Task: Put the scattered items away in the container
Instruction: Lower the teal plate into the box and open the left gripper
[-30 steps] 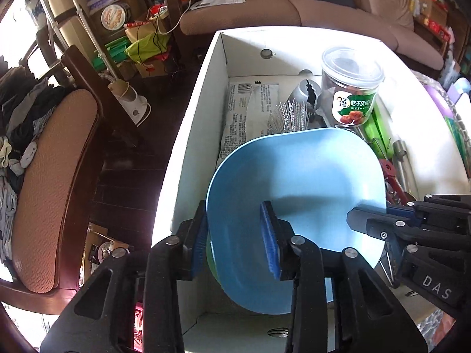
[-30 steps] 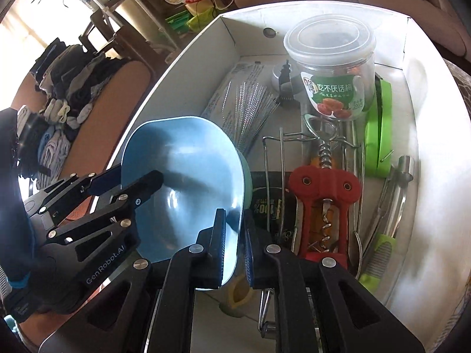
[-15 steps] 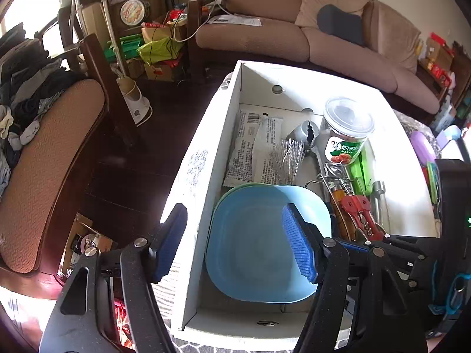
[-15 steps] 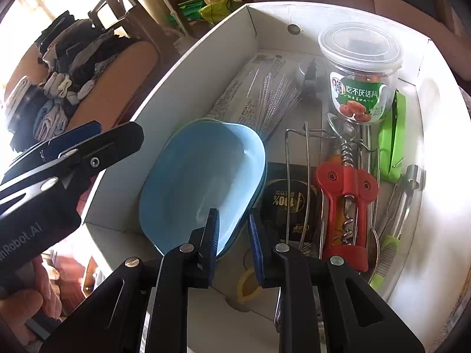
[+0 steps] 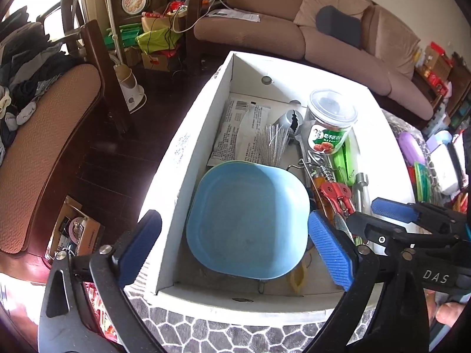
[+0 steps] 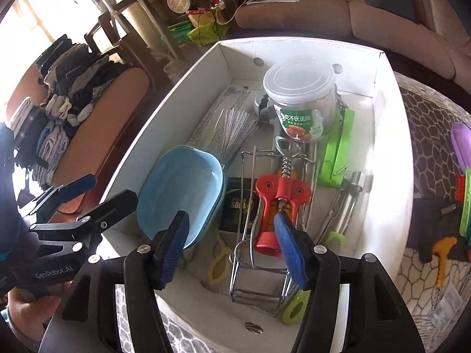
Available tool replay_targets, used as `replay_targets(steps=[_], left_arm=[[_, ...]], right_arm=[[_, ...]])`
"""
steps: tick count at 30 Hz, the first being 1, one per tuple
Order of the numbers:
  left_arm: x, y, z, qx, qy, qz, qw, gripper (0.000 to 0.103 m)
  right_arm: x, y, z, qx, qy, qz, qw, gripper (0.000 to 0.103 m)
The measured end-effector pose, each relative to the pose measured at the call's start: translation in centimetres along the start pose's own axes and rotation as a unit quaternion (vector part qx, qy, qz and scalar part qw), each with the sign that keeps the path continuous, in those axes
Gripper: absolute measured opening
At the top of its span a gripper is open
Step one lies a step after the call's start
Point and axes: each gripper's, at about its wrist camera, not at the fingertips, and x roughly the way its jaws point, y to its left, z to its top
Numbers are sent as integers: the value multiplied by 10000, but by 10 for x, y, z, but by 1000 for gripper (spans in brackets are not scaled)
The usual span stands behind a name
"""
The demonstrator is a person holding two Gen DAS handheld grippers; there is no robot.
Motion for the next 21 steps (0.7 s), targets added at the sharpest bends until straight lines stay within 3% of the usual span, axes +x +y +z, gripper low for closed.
replay_targets(steps=[5,7,12,21], left_arm=[[-11,-12,-7,20,30,39,10000,103],[-16,-16,-10,52,33,125,9999,103],[-31,-23,-20,9,-29,125,9999,103],[-56,-67,-25,220,-96,74,9997,103]], right_arm=[[-21,-6,-6,-71,-169,-184,9997,89],[-29,-9,-10,-100,-223,-317,9992,103],[-49,-14,-19,-245,-349,-642,9970,103],[-92,-47,-38,-106,-535,-700,9961,103]])
